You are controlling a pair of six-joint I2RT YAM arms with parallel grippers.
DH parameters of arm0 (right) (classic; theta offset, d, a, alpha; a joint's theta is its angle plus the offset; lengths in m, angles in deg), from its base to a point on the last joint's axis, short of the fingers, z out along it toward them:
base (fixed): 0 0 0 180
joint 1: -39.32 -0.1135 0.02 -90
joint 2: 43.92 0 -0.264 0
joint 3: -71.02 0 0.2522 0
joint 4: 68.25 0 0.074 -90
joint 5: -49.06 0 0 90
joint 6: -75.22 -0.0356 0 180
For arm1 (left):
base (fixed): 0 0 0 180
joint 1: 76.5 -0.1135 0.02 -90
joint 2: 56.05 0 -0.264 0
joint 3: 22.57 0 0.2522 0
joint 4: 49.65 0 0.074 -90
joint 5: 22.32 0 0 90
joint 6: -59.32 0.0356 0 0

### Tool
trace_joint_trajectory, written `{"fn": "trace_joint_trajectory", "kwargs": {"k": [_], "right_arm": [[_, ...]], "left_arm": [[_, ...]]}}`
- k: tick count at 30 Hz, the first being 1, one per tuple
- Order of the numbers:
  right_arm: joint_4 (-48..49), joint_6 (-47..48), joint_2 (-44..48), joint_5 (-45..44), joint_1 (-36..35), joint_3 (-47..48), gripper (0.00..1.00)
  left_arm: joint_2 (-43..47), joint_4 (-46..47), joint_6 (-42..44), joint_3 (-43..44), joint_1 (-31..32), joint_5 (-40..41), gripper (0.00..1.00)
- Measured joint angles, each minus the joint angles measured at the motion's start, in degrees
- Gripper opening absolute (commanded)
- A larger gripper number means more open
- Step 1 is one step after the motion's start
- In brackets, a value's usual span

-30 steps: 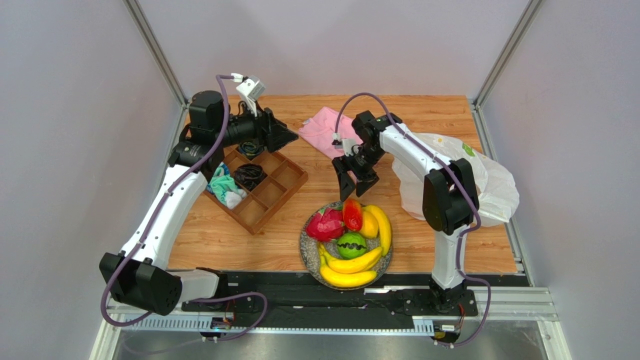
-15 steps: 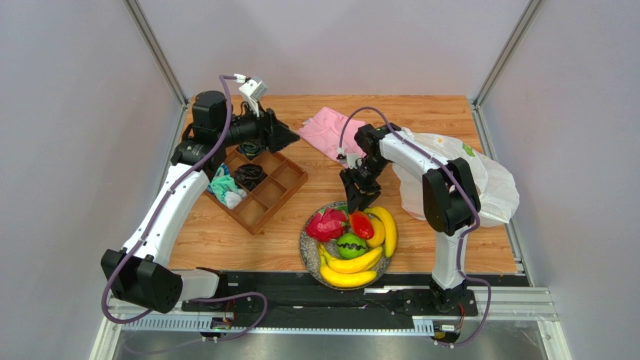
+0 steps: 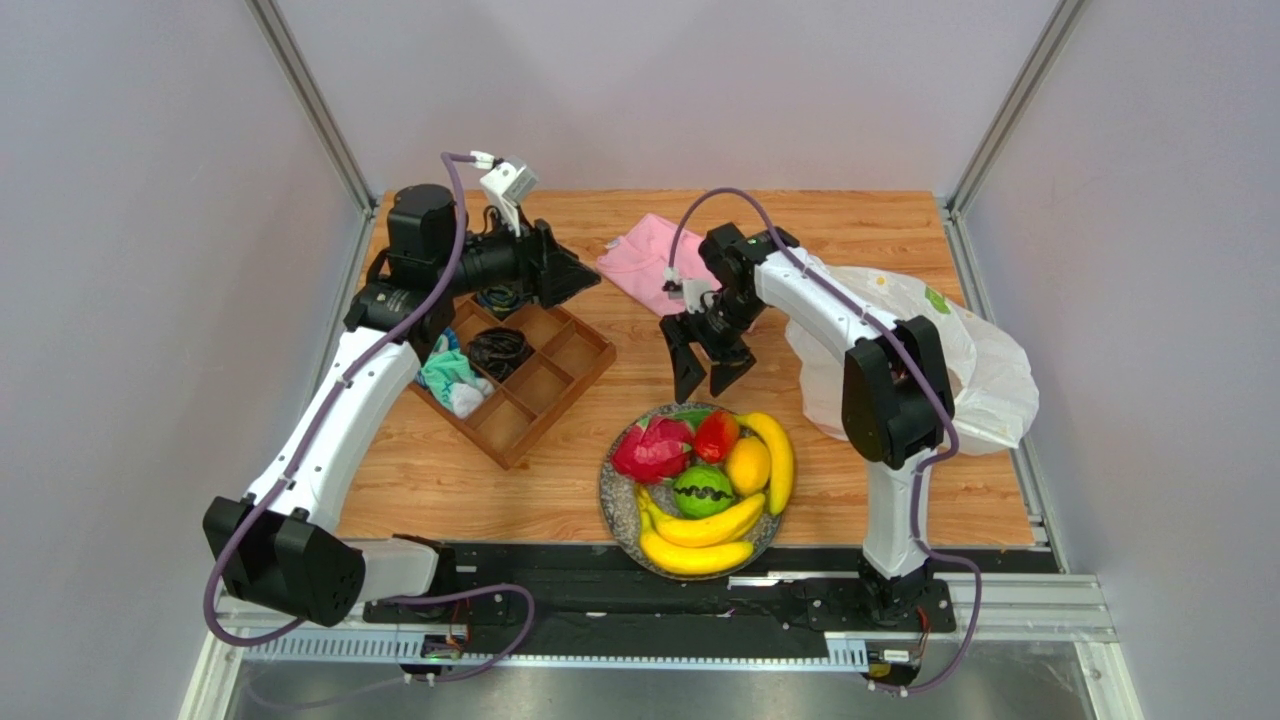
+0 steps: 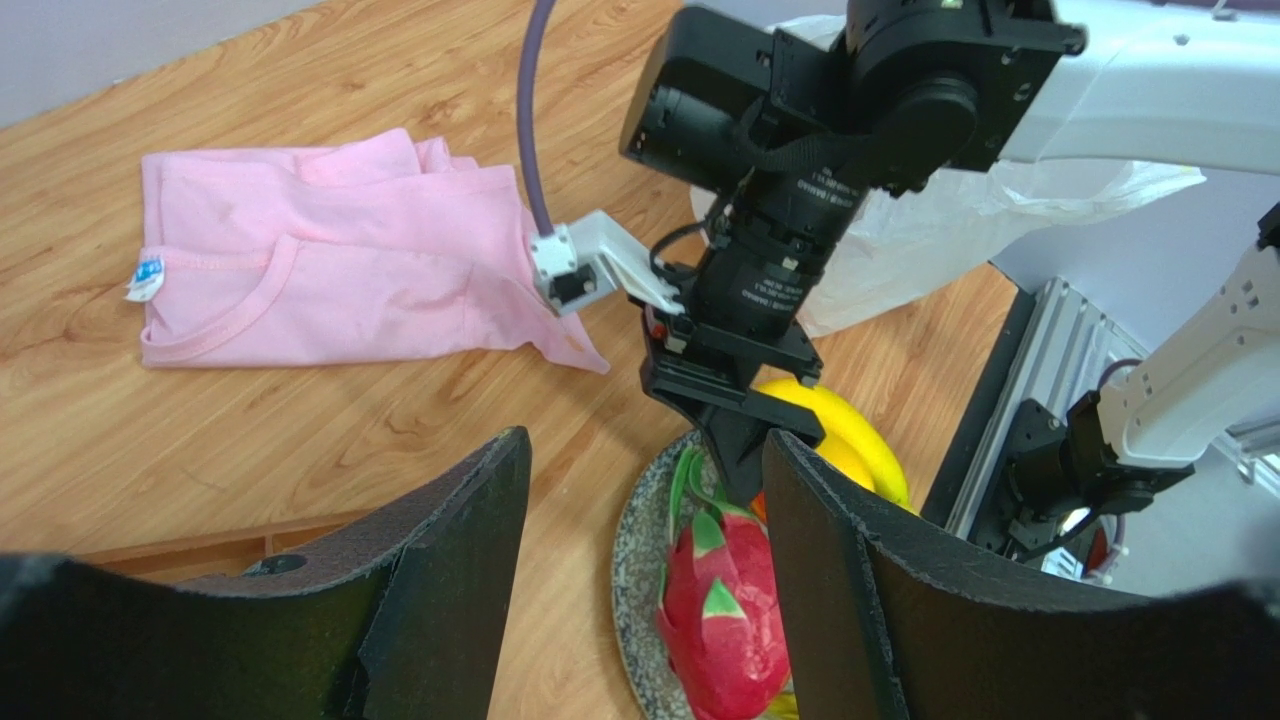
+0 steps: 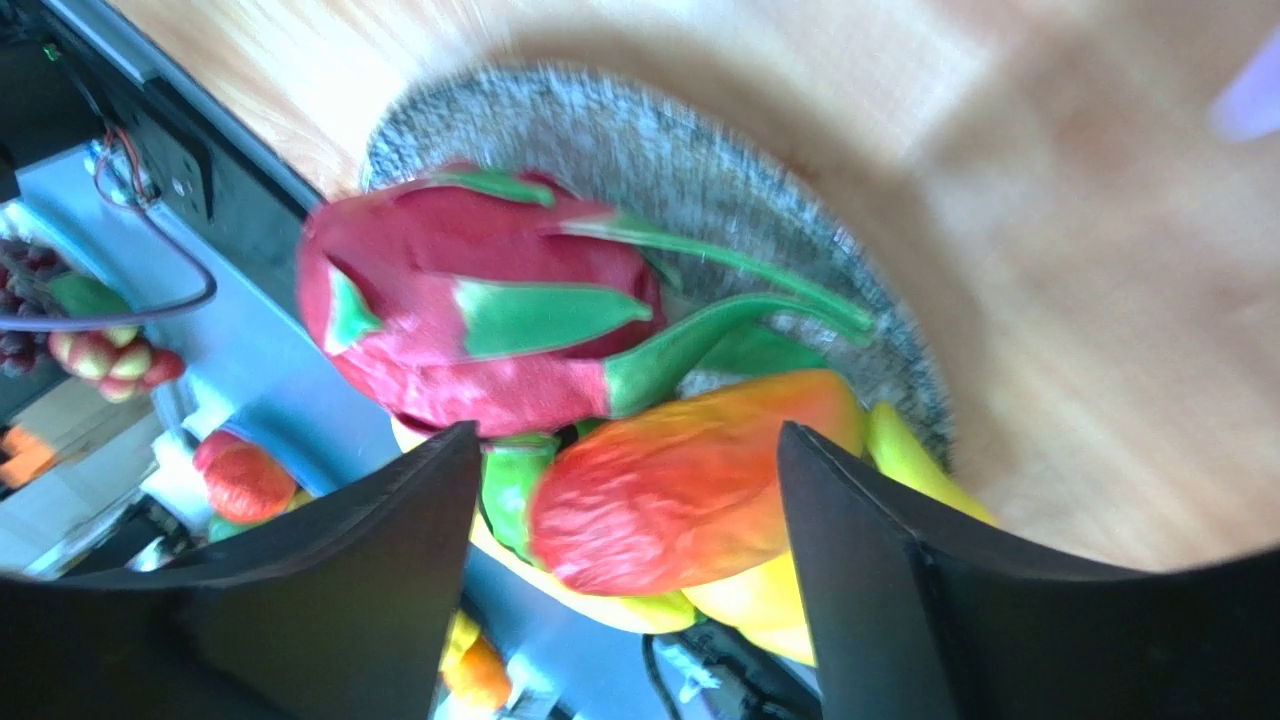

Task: Take the fake fruits out of the plastic bag

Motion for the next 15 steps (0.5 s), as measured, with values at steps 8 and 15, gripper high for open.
{"fn": "trace_joint_trajectory", "kwargs": {"k": [8,15], "right_arm": [[-0.9,2.8,0.3,-1.6,1.9,3.6,0.79],[-2.8,3.8,0.6,-0.4,2.9,3.0,0.76]], "left_arm": [[-0.1,0.0,0.0,-0.1,0.4,-0.1,0.66],[-2.1,0.2,0.0,0.2,2.1,-0.2,0.66]]}}
